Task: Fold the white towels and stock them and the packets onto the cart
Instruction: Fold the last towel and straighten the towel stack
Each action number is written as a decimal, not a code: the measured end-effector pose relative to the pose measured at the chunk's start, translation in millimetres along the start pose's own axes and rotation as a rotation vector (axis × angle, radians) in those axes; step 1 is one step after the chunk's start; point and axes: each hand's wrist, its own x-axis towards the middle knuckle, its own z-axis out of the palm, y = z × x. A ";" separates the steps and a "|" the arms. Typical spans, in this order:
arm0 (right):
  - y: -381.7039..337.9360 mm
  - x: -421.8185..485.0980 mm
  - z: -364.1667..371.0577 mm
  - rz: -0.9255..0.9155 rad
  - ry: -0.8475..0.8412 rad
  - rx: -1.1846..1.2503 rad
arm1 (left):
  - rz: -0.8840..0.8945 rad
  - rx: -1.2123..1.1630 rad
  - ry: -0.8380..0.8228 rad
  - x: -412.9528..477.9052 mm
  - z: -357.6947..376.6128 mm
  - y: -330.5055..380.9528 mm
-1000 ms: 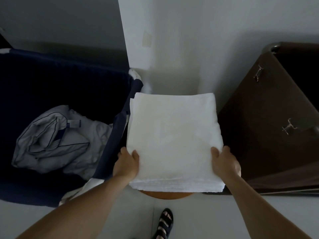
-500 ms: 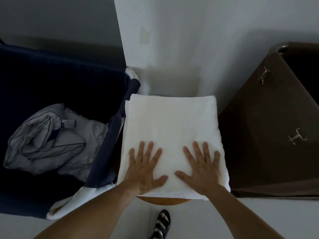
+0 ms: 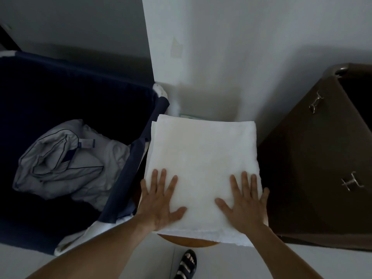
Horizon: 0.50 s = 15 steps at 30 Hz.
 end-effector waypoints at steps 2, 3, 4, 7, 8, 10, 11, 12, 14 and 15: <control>-6.5 6.6 -14.1 -0.048 0.047 -0.006 | -0.005 0.003 0.000 4.9 -12.8 -1.2; -13.6 9.8 -21.6 -0.067 0.051 0.002 | -0.015 -0.007 0.008 7.5 -19.1 -2.4; -21.6 13.1 -28.5 -0.083 0.053 0.020 | -0.025 -0.012 0.026 9.7 -25.5 -4.0; -42.4 22.7 -42.9 -0.133 0.072 0.040 | -0.065 0.014 0.088 17.3 -43.5 -10.5; -48.1 25.0 -48.2 -0.151 0.072 0.033 | -0.082 0.016 0.106 18.5 -50.8 -14.3; -59.5 30.9 -57.0 -0.186 0.067 0.015 | -0.119 0.025 0.131 18.8 -65.7 -27.5; -66.6 33.7 -62.4 -0.203 0.061 0.008 | -0.132 0.029 0.142 17.2 -73.9 -36.9; -74.3 37.0 -67.2 -0.220 0.057 0.009 | -0.142 0.025 0.153 15.1 -80.1 -48.2; -96.0 44.0 -79.4 -0.259 0.067 0.026 | -0.173 -0.005 0.171 7.4 -90.7 -77.0; -109.6 47.5 -84.3 -0.283 0.072 0.031 | -0.192 -0.017 0.176 2.3 -94.7 -93.6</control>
